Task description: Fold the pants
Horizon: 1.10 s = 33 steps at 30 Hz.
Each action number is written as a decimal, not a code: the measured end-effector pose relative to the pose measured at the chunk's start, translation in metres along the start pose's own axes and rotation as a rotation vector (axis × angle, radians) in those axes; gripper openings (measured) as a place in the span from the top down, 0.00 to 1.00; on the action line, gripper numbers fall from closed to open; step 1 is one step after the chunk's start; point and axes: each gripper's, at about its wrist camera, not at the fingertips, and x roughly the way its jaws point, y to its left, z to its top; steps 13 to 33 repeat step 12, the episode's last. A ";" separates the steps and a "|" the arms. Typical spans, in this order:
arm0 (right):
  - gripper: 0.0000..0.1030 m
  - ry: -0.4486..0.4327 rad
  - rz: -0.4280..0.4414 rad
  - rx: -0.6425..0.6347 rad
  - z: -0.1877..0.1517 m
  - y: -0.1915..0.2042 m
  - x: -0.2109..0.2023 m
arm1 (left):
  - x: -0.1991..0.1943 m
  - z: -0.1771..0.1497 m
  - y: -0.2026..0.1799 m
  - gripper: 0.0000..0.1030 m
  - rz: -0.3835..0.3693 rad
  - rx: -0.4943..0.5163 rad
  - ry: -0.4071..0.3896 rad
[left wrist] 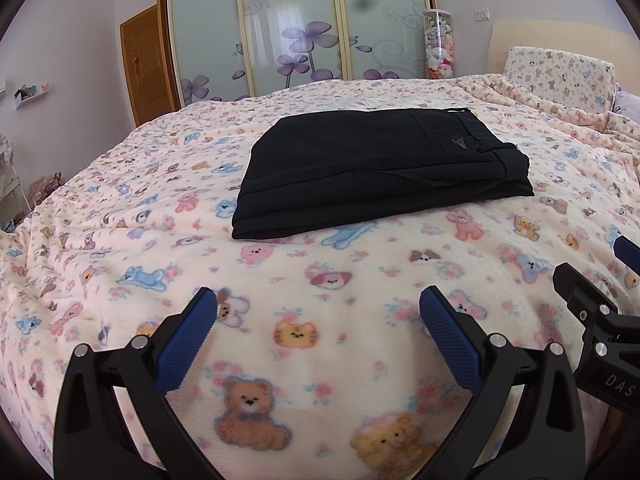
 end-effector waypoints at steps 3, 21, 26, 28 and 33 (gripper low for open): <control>0.01 0.000 0.000 0.000 0.000 0.000 0.000 | 0.000 0.000 -0.001 0.02 0.000 0.002 0.000; 0.01 0.000 0.000 0.000 0.000 0.000 0.000 | 0.002 0.000 0.001 0.02 -0.002 0.006 0.007; 0.01 0.000 0.000 0.000 0.000 0.000 0.000 | 0.002 0.000 0.001 0.02 -0.002 0.006 0.007; 0.01 0.000 0.000 0.000 0.000 0.000 0.000 | 0.002 0.000 0.001 0.02 -0.002 0.006 0.007; 0.01 0.000 0.000 0.000 0.000 0.000 0.000 | 0.002 0.000 0.001 0.02 -0.002 0.006 0.007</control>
